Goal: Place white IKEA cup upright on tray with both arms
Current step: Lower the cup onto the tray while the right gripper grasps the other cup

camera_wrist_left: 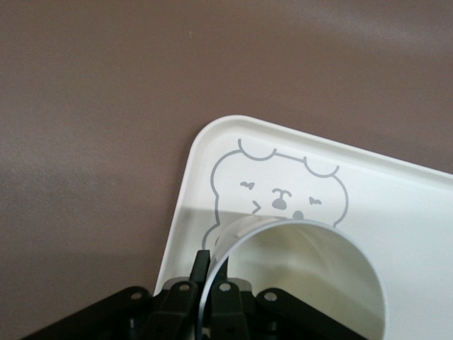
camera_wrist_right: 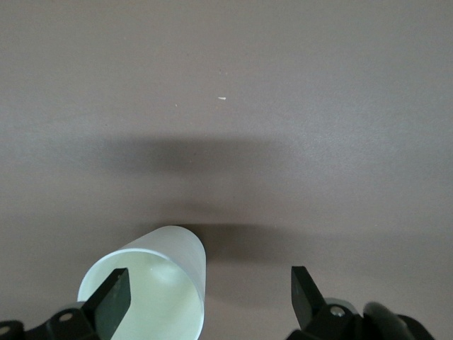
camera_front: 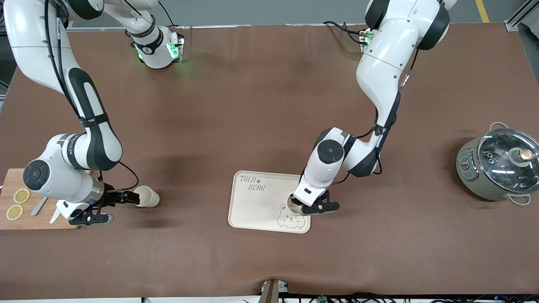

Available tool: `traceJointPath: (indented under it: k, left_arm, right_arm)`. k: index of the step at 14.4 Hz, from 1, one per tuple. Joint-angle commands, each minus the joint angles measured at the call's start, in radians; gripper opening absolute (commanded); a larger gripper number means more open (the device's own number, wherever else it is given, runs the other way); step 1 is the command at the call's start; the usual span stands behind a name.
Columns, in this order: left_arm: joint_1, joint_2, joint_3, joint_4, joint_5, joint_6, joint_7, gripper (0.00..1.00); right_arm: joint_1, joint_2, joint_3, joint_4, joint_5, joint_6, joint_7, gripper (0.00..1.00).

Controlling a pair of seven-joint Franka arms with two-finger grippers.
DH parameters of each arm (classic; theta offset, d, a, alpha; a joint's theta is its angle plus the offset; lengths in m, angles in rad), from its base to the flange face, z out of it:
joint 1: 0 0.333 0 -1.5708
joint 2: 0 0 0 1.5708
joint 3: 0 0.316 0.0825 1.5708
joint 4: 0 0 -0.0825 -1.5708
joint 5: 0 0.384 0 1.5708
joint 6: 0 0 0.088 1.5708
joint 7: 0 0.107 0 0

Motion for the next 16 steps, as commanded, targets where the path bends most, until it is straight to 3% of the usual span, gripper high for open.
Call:
traceJointPath:
  k: [1, 4, 6, 16]
  left_arm:
    - [-0.036, 0.006, 0.012, 0.026, 0.014, -0.019, -0.049, 0.00]
    - [-0.047, -0.020, 0.009, 0.029, 0.014, -0.227, -0.049, 0.00]
    - [-0.047, -0.045, 0.006, 0.029, 0.012, -0.294, -0.049, 0.00]
    - [-0.073, -0.047, 0.001, 0.031, 0.009, -0.311, -0.075, 0.00]
  right_arm:
    - [-0.002, 0.003, 0.003, -0.019, 0.003, 0.031, -0.015, 1.00]
    - [-0.002, 0.014, 0.003, -0.022, 0.003, 0.041, -0.015, 1.00]
    - [0.000, 0.022, 0.003, -0.024, 0.004, 0.058, -0.014, 1.00]
    - [0.004, 0.040, 0.003, -0.031, 0.006, 0.086, -0.014, 1.00]
